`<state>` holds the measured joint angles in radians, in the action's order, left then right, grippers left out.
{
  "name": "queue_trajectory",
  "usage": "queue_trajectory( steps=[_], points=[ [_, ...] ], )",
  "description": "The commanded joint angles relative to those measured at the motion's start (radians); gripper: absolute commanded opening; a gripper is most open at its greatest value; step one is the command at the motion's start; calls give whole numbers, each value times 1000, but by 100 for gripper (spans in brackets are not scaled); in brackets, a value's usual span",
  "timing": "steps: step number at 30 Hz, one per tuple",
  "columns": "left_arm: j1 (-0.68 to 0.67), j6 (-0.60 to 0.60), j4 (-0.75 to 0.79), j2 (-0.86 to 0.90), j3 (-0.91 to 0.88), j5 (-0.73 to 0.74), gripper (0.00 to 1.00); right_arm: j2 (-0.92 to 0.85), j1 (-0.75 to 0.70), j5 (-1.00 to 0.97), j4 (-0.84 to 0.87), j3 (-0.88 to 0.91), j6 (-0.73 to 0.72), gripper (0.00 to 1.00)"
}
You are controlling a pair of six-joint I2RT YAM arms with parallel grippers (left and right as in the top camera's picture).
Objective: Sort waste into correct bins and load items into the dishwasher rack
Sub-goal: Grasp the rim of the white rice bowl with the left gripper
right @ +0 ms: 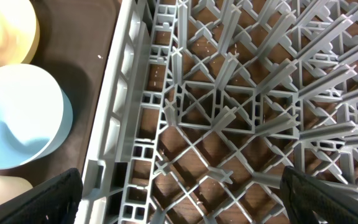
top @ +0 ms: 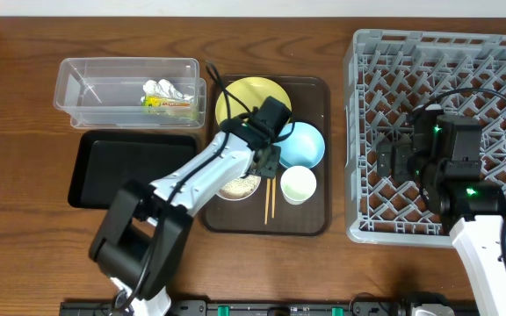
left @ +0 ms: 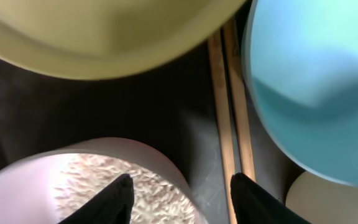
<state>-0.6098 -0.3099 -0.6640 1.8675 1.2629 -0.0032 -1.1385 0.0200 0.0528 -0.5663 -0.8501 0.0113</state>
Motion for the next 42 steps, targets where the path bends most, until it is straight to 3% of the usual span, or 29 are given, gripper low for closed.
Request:
queue_trajectory(
  steps=[1, 12, 25, 32, 36, 42],
  points=[
    [-4, 10, -5, 37, -3, -5, 50, -1, 7, 4, -3, -18, -8, 99],
    [-4, -8, -6, 55, -3, 18, 6, -1, 7, 4, -2, -18, -7, 99],
    [11, -1, -24, -128, -3, 15, 6, -1, 7, 4, -3, -18, -7, 99],
    [165, -1, -90, -262, -3, 30, 6, -1, 7, 4, -3, -18, -7, 99],
    [324, 9, -124, -264, -6, 214, 6, -1, 7, 4, -3, -18, -7, 99],
    [573, 127, -116, -240, -48, 570, 6, -1, 7, 4, -3, -18, -7, 99]
  ],
)
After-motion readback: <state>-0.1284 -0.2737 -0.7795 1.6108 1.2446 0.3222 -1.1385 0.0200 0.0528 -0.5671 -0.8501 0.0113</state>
